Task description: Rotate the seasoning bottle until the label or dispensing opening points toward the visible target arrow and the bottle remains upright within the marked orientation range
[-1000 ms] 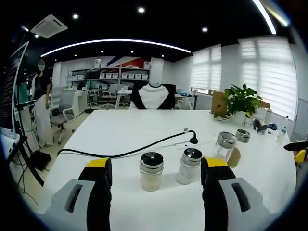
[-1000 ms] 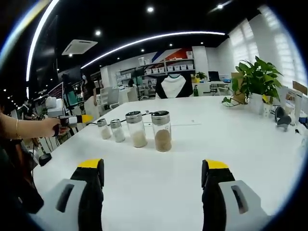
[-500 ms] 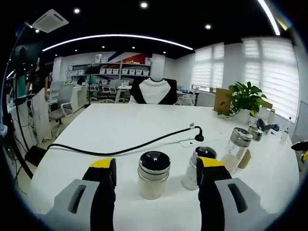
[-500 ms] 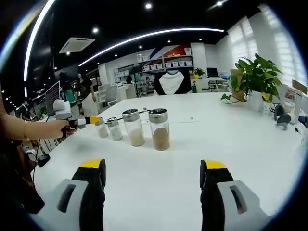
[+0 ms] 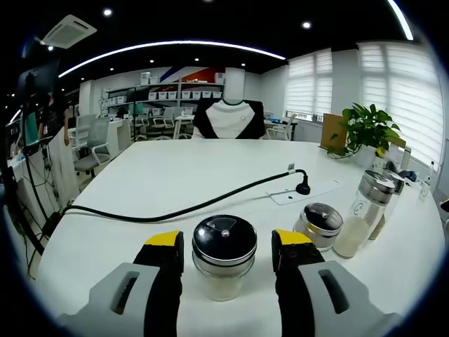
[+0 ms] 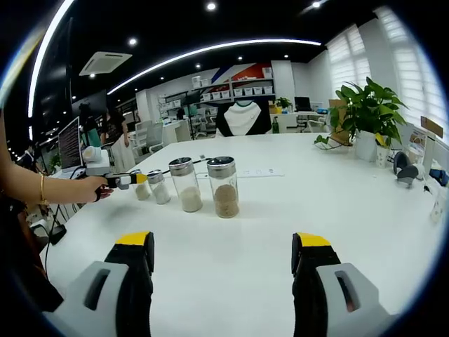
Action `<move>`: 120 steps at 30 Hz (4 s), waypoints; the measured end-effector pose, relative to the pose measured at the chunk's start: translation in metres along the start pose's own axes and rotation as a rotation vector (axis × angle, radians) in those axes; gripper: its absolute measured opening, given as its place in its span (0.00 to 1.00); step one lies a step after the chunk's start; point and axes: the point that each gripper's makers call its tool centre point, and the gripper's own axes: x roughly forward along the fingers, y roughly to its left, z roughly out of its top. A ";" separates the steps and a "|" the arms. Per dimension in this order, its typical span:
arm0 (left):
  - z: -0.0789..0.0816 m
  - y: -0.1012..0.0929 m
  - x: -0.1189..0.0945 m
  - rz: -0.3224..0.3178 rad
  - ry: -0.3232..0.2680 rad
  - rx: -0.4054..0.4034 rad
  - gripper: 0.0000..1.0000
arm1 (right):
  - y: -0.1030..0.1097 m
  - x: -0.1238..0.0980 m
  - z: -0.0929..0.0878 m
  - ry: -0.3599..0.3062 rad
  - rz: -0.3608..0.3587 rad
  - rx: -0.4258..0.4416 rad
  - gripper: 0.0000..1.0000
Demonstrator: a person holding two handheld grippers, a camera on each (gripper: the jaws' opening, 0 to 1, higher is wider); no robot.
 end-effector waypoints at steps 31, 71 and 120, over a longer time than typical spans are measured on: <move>0.019 -0.013 -0.053 -0.077 -0.039 -0.002 0.38 | 0.039 -0.002 0.007 -0.020 0.140 -0.051 0.78; 0.051 -0.146 -0.273 -0.474 -0.131 0.076 0.38 | 0.254 -0.035 0.009 -0.079 0.917 -0.407 0.61; 0.026 -0.172 -0.322 -0.617 -0.180 0.131 0.39 | 0.301 -0.048 0.002 -0.183 0.720 -0.511 0.30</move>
